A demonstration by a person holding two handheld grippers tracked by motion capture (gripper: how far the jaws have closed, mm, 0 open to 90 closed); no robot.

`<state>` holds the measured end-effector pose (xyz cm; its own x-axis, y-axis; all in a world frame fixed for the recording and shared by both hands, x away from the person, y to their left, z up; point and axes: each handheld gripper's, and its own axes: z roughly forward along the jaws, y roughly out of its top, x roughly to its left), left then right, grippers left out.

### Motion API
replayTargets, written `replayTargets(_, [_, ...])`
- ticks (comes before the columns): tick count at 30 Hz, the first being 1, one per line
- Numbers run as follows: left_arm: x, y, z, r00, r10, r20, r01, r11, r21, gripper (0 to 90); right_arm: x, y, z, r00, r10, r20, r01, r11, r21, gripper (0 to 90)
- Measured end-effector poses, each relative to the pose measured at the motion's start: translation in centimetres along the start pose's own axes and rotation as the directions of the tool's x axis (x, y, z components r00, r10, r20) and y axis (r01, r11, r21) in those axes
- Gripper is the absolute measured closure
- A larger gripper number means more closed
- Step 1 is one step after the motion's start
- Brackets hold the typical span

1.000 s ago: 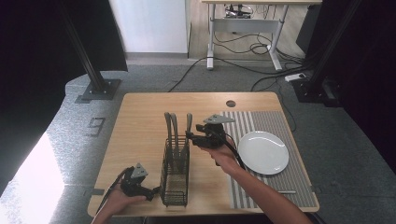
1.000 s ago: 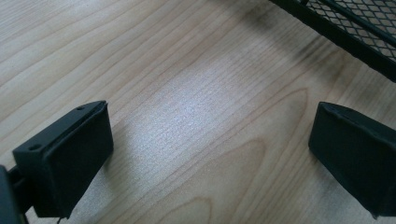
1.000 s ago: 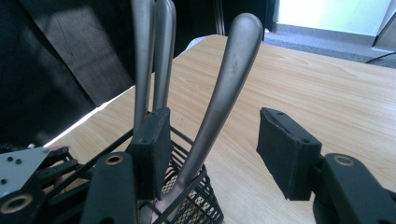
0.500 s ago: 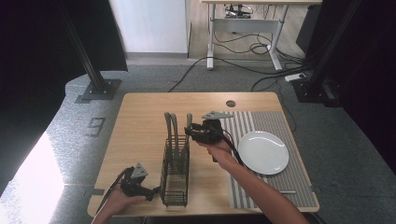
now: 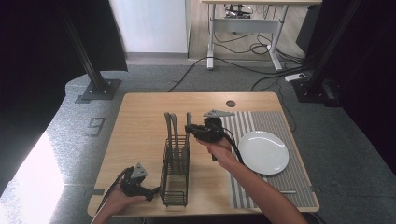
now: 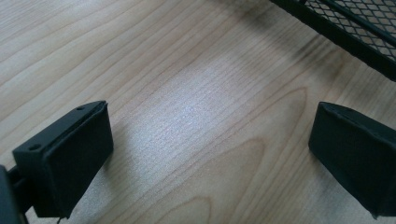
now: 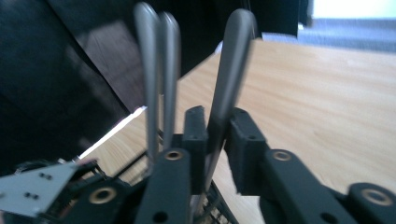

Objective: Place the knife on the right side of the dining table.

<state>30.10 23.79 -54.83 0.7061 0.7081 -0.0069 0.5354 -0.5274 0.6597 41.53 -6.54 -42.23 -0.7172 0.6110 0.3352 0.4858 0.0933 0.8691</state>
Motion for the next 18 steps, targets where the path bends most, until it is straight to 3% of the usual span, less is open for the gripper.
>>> replayTargets(3, [0.0,0.0,0.0,1.0000,0.001,0.000,-0.001,1.0000,0.001,0.0,0.7,0.6,-0.7,0.9995,-0.025,-0.019,0.024,0.999,-0.024,81.7])
replayTargets(10, [0.0,0.0,0.0,1.0000,0.000,0.000,0.000,1.0000,0.000,0.0,1.5,1.2,-2.0,0.9971,-0.075,-0.012,0.074,0.996,-0.052,82.8])
replayTargets(13, [0.0,0.0,0.0,1.0000,0.000,0.000,0.000,1.0000,0.000,0.0,1.7,2.1,-3.5,0.9974,-0.066,-0.029,0.062,0.993,-0.103,82.8])
replayTargets(16, [0.0,0.0,0.0,1.0000,0.000,0.000,0.000,1.0000,0.000,0.0,1.7,2.4,-3.9,0.9973,-0.066,-0.032,0.062,0.991,-0.115,82.9])
replayTargets(18, [0.0,0.0,0.0,1.0000,0.000,0.000,0.000,1.0000,0.000,0.0,1.8,3.1,-5.4,0.9971,-0.068,-0.035,0.062,0.986,-0.157,83.1])
